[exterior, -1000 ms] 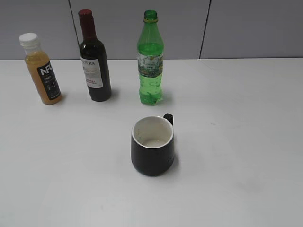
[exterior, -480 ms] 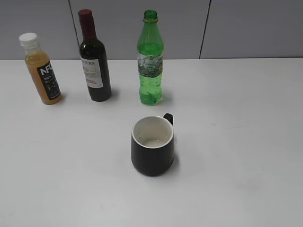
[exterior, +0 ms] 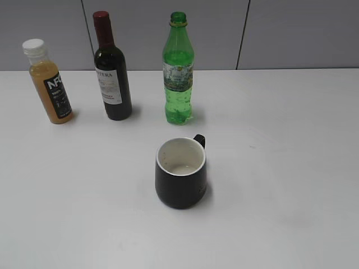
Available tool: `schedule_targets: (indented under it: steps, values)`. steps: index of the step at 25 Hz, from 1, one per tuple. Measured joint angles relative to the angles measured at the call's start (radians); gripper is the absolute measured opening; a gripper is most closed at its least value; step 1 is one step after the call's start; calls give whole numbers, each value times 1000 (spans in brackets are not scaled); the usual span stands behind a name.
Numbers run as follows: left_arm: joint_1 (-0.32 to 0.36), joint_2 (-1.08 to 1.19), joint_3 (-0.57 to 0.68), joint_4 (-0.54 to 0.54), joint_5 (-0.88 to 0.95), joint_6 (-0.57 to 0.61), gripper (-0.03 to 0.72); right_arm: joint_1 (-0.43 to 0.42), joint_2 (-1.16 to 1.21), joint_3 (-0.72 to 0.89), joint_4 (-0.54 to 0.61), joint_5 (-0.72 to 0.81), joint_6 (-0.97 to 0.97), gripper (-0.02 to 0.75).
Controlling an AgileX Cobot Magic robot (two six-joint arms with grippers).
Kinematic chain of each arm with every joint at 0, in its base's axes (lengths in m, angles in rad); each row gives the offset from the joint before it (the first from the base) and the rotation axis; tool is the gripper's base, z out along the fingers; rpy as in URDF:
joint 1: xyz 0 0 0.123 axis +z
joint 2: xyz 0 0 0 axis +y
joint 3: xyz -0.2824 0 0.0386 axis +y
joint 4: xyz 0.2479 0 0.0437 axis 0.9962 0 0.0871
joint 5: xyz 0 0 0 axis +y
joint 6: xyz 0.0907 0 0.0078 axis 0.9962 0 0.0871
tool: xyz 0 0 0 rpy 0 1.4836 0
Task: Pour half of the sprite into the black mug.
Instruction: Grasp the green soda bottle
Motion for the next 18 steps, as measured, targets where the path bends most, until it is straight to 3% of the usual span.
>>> schedule_targets:
  steps: [18]
  values:
    - [0,0,0,0,0,0,237,0,0,0,13,0,0,592]
